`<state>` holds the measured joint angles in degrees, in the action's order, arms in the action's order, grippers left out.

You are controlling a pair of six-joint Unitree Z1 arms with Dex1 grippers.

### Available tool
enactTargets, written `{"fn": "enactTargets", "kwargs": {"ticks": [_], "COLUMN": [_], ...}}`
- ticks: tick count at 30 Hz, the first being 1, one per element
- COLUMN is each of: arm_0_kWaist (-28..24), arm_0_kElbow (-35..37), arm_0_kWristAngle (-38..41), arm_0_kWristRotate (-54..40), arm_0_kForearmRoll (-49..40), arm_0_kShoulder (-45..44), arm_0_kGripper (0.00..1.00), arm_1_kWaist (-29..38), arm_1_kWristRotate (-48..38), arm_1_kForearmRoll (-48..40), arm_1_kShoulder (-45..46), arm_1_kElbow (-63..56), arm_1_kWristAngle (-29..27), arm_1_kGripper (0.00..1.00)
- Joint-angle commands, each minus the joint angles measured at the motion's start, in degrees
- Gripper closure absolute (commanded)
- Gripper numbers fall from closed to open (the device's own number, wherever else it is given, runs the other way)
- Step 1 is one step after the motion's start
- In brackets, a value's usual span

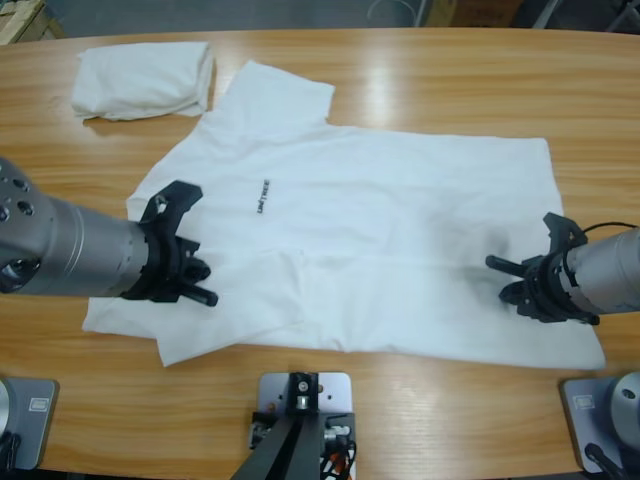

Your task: Fold clothes

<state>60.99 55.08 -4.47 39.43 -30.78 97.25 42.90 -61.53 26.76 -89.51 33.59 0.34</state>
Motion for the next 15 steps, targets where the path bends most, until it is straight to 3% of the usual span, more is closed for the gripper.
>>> {"fn": "enactTargets", "kwargs": {"ticks": [1, 11, 15], "arm_0_kWaist": [-1.75, -1.75, -1.66], "arm_0_kElbow": [0.29, -1.06, -5.70], "arm_0_kWristAngle": [0.46, 4.61, 6.42], "arm_0_kWristRotate": [-1.42, -1.44, 0.49], "arm_0_kForearmRoll": [1.69, 2.48, 3.55], "arm_0_kShoulder": [6.62, 14.59, 12.20], "arm_0_kGripper": [1.000, 1.000, 1.000], "arm_1_kWaist": [0.95, 0.95, 2.32], "arm_1_kWristRotate": [-0.52, -0.45, -1.51], "arm_1_kForearmRoll": [-1.24, -1.36, -0.32], "arm_1_kShoulder": [-2.00, -2.33, -2.88], "arm_1_kElbow": [-2.30, -2.30, -2.35], "arm_1_kWristAngle": [0.89, 0.96, 3.35], "arm_1_kGripper": [1.000, 1.000, 1.000]}}
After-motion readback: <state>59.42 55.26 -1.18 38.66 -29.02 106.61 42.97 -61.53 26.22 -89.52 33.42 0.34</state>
